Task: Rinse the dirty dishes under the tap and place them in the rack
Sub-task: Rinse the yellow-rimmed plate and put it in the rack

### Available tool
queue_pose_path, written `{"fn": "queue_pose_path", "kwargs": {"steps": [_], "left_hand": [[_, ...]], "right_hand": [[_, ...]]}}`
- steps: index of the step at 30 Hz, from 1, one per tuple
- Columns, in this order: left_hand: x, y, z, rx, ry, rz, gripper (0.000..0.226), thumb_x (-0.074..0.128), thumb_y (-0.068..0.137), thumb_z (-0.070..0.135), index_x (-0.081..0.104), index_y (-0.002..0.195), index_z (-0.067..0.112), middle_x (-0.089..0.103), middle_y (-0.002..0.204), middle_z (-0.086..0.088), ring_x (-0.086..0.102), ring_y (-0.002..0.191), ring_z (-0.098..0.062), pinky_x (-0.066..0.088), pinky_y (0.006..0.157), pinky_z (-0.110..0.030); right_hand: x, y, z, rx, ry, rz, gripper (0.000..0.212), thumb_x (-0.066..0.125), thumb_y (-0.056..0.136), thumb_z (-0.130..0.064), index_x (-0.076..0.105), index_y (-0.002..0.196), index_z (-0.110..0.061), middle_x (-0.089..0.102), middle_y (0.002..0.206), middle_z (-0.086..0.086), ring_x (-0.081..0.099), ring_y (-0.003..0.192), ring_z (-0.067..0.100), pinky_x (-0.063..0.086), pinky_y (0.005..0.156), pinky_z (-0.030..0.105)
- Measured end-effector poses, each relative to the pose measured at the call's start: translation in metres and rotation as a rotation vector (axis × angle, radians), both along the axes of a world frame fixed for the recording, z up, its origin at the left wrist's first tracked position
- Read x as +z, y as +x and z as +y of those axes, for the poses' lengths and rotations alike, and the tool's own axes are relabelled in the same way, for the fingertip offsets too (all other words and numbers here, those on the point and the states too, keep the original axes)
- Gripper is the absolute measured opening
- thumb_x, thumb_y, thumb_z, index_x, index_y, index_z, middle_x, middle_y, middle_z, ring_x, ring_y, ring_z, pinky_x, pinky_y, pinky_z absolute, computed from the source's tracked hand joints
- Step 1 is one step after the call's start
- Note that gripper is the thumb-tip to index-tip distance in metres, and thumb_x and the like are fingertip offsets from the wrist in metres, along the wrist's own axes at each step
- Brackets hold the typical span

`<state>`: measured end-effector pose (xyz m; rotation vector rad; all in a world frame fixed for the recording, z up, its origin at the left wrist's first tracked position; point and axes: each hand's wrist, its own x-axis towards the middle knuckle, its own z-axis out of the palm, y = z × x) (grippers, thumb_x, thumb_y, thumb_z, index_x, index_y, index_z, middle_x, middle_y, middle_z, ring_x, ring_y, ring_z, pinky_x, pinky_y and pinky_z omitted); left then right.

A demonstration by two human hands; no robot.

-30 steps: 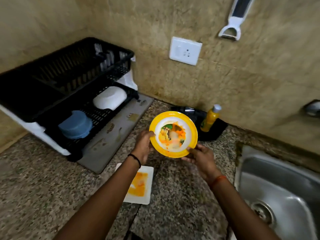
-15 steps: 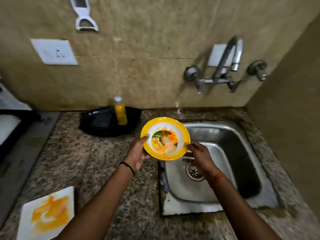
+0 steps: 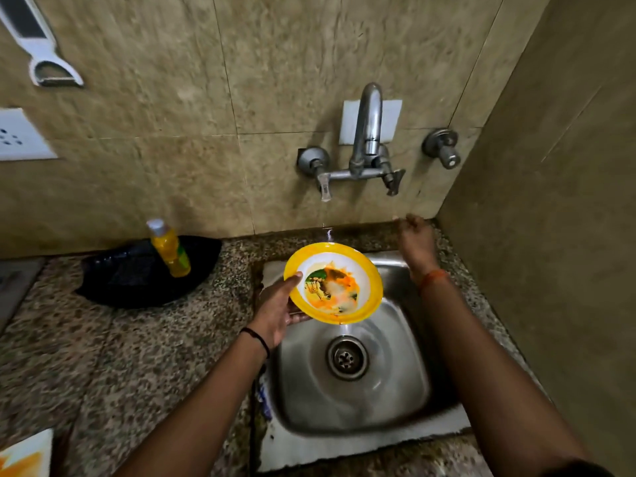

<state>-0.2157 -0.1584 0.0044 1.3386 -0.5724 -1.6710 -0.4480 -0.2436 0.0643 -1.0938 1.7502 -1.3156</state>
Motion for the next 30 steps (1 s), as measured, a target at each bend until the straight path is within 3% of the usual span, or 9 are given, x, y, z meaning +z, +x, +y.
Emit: {"fn": "queue_pose_path", "kwargs": {"steps": [4, 8, 11, 13, 17, 21, 25, 27, 30], "left_hand": [[0.002, -0.005, -0.012, 0.014, -0.009, -0.023, 0.031, 0.059, 0.091, 0.035, 0.062, 0.114, 0.016, 0.069, 0.106, -0.012, 0.067, 0.085, -0.024, 0.055, 0.065, -0.036], [0.001, -0.009, -0.020, 0.015, -0.011, -0.019, 0.025, 0.061, 0.090, 0.035, 0.064, 0.108, 0.018, 0.071, 0.099, -0.009, 0.069, 0.081, -0.022, 0.058, 0.063, -0.036], [-0.001, -0.009, -0.024, 0.016, -0.017, -0.009, 0.026, 0.062, 0.089, 0.035, 0.065, 0.108, 0.018, 0.072, 0.098, -0.008, 0.069, 0.083, -0.023, 0.058, 0.071, -0.041], [-0.002, -0.009, -0.026, 0.018, -0.020, -0.009, 0.028, 0.062, 0.089, 0.035, 0.065, 0.110, 0.017, 0.071, 0.100, -0.010, 0.069, 0.085, -0.025, 0.058, 0.071, -0.042], [-0.003, -0.010, -0.033, 0.019, -0.026, -0.002, 0.034, 0.063, 0.089, 0.035, 0.064, 0.116, 0.015, 0.070, 0.109, -0.014, 0.068, 0.093, -0.029, 0.057, 0.079, -0.049], [-0.003, -0.015, -0.040, 0.010, -0.028, 0.010, 0.036, 0.062, 0.089, 0.036, 0.062, 0.119, 0.015, 0.070, 0.110, -0.014, 0.068, 0.091, -0.028, 0.056, 0.082, -0.050], [-0.006, -0.016, -0.043, -0.010, -0.036, 0.020, 0.038, 0.062, 0.089, 0.038, 0.062, 0.119, 0.015, 0.071, 0.109, -0.014, 0.069, 0.090, -0.027, 0.057, 0.079, -0.047], [-0.009, -0.016, -0.045, -0.023, -0.038, 0.023, 0.039, 0.062, 0.089, 0.039, 0.062, 0.120, 0.015, 0.070, 0.112, -0.014, 0.069, 0.094, -0.028, 0.057, 0.079, -0.047], [-0.011, -0.017, -0.047, -0.029, -0.040, 0.043, 0.039, 0.061, 0.090, 0.036, 0.060, 0.122, 0.015, 0.068, 0.116, -0.014, 0.068, 0.094, -0.028, 0.057, 0.078, -0.046]], "right_hand": [[0.011, 0.007, -0.032, 0.084, 0.034, 0.281, 0.052, 0.059, 0.092, -0.036, 0.053, 0.133, -0.003, 0.062, 0.127, 0.017, 0.055, 0.121, 0.030, 0.041, 0.096, 0.029], [0.013, 0.010, -0.051, 0.007, 0.028, 0.561, 0.052, 0.049, 0.094, -0.046, 0.068, 0.102, 0.002, 0.067, 0.105, 0.026, 0.059, 0.104, 0.041, 0.045, 0.079, 0.037], [0.018, 0.005, -0.055, -0.063, -0.030, 0.684, 0.054, 0.046, 0.095, -0.047, 0.060, 0.109, 0.003, 0.065, 0.105, 0.028, 0.059, 0.101, 0.043, 0.046, 0.079, 0.040], [0.019, 0.001, -0.058, -0.023, -0.147, 0.719, 0.044, 0.045, 0.097, -0.040, 0.059, 0.111, 0.000, 0.066, 0.102, 0.028, 0.060, 0.096, 0.044, 0.045, 0.075, 0.042], [0.018, -0.003, -0.058, 0.025, -0.252, 0.676, 0.034, 0.043, 0.096, -0.029, 0.064, 0.105, -0.004, 0.069, 0.096, 0.025, 0.061, 0.089, 0.044, 0.043, 0.068, 0.041], [0.025, 0.002, -0.056, -0.001, -0.203, 0.590, 0.032, 0.043, 0.098, -0.023, 0.064, 0.100, 0.000, 0.069, 0.100, 0.026, 0.059, 0.095, 0.045, 0.042, 0.074, 0.041], [0.016, -0.002, -0.065, 0.034, -0.102, 0.299, 0.041, 0.044, 0.089, -0.051, 0.068, 0.086, -0.018, 0.073, 0.092, 0.013, 0.067, 0.092, 0.034, 0.054, 0.083, 0.048], [0.019, -0.002, -0.058, 0.041, -0.049, 0.252, 0.040, 0.044, 0.088, -0.051, 0.069, 0.093, -0.020, 0.073, 0.098, 0.012, 0.066, 0.098, 0.032, 0.053, 0.087, 0.046], [0.022, 0.010, -0.024, 0.041, -0.050, 0.370, 0.046, 0.044, 0.095, -0.044, 0.060, 0.122, -0.010, 0.066, 0.118, 0.017, 0.057, 0.114, 0.036, 0.044, 0.089, 0.034]]}}
